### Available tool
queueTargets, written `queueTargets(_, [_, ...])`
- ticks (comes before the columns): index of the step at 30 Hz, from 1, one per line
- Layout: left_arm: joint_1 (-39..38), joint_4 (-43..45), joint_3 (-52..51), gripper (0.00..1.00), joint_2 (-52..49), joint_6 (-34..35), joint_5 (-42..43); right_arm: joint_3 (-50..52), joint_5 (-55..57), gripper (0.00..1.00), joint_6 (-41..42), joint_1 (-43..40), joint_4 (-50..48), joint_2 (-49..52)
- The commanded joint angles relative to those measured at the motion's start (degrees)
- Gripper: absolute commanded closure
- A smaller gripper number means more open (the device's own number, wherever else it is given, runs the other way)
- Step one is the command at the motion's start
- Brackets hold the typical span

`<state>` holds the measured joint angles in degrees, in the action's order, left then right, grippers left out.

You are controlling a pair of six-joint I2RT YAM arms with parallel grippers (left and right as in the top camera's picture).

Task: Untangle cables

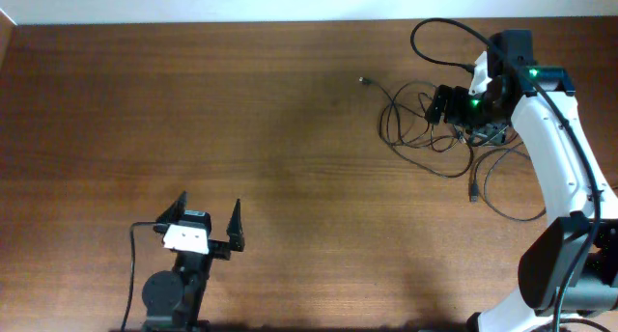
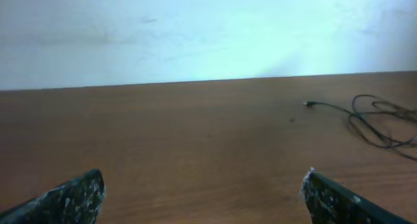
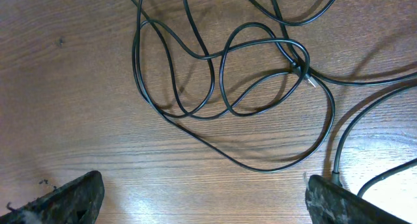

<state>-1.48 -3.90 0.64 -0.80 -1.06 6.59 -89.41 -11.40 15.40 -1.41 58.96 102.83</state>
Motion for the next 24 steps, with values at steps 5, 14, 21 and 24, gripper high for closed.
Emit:
queueTargets(5, [0.2,-0.7,-0.2,0.01,0.5,-5.0,-3.4,0.2,0.7,0.01,-0.2,-0.2,0.0,0.1])
queueTargets(14, [0.2,-0.7,-0.1,0.01,0.5,-5.0,-3.4,0.2,0.7,0.01,-0.2,-0.2,0.0,0.1])
queueTargets(21, [0.2,-0.7,-0.1,0.01,0.5,-5.1,-3.4,0.2,0.7,0.01,-0.2,-0.1,0.0,-1.3])
queueTargets(24, [0.2,-0.7,-0.1,0.01,0.5,-5.1,-3.4,0.2,0.7,0.02,-0.2,-0.1,0.0,-6.8])
